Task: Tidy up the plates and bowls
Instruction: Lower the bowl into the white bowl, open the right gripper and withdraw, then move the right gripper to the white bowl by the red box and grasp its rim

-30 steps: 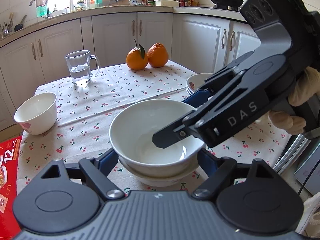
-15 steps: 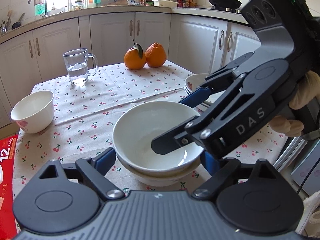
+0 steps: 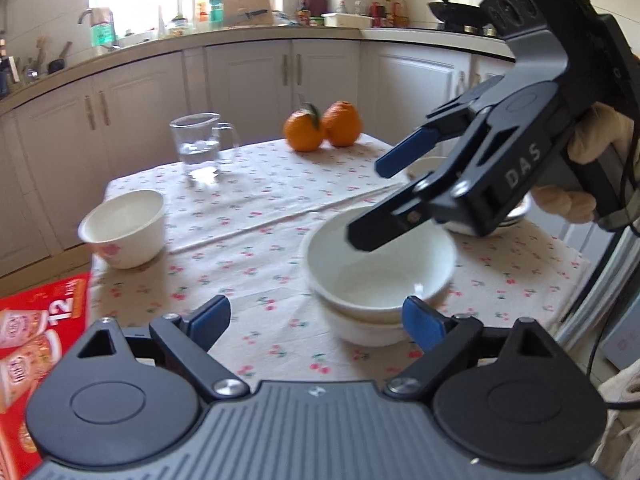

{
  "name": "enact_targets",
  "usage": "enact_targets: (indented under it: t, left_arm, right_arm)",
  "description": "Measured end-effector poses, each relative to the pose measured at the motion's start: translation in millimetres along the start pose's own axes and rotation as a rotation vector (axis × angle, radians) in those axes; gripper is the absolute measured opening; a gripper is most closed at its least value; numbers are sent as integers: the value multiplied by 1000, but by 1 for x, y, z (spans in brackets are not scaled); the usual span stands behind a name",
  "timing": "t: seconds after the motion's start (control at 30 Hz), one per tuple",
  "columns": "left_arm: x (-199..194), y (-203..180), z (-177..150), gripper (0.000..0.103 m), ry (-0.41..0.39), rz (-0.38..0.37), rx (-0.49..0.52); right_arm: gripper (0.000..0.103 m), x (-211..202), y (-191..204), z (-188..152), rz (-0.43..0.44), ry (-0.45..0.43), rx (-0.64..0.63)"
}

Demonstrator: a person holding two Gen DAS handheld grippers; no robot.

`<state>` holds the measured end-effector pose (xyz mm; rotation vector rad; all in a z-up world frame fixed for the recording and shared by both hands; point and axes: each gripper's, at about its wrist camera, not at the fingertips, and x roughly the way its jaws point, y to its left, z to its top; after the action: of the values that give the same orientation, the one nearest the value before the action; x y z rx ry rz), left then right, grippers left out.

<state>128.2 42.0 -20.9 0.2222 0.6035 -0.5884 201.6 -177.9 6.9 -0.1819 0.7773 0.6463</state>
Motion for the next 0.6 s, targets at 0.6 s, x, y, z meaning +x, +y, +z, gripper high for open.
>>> enact_targets:
  t: [0.6]
  left_arm:
    - [75, 133, 16, 93, -38, 289, -163]
  right_arm:
    - [103, 116, -19, 123, 108, 97, -86]
